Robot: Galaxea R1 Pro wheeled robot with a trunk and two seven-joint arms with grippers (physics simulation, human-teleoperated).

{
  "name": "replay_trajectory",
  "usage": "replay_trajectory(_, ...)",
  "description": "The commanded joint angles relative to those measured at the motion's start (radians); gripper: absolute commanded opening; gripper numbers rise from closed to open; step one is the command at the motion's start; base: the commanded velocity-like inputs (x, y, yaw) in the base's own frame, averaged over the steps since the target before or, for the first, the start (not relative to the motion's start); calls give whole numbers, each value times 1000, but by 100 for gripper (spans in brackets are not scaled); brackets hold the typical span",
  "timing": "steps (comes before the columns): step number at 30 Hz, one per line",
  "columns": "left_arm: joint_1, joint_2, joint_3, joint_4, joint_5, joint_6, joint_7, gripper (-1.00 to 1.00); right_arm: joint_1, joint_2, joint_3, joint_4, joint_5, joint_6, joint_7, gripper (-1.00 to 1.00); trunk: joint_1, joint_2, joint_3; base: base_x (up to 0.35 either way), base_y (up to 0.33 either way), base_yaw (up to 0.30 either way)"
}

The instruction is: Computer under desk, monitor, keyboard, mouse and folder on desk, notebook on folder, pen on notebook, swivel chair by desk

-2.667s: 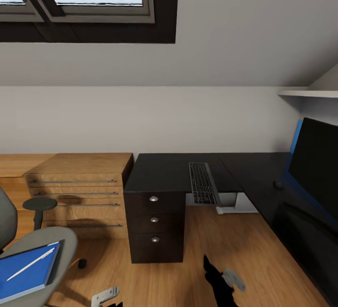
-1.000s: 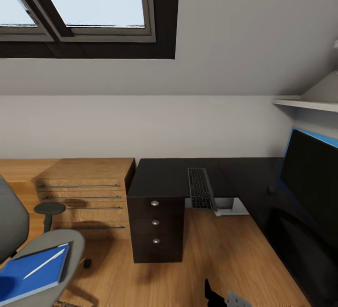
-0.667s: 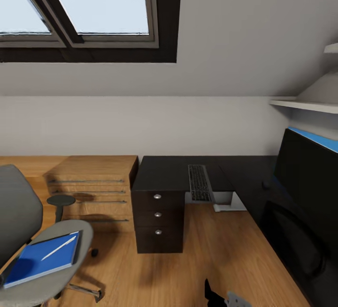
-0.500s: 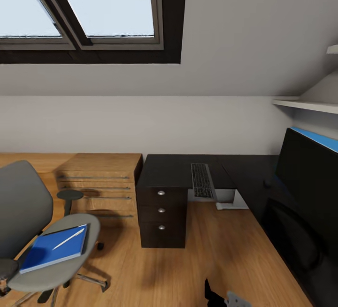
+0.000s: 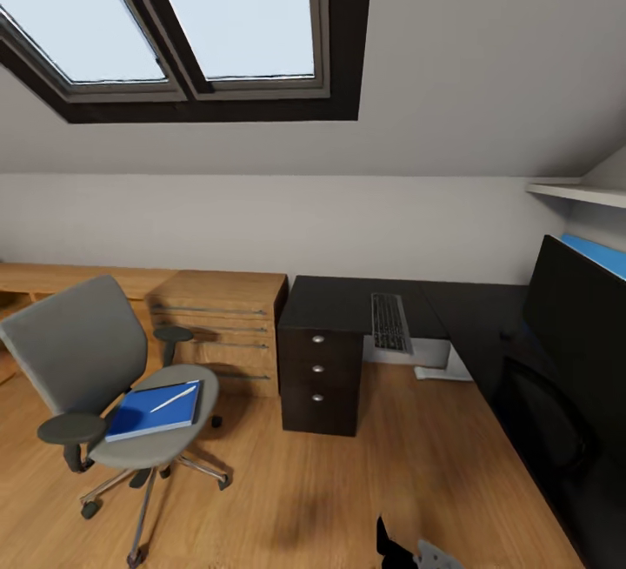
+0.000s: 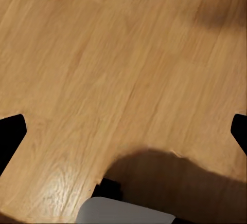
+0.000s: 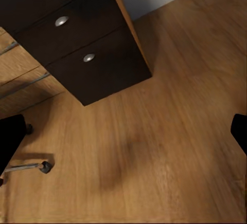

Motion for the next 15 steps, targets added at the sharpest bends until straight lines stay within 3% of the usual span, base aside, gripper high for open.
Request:
replay_trajectory(1,-1,1,-8,0,9,-4,7,100,-1,0,3,1,-11,-3,7,100,-5,6,1,-338,-74,142)
replay_trajectory(15,-1,0,-9,0,6,-5,7,100,-1,1,3,1,-11,-4,7,100,-58,104,43,-339,-20,26)
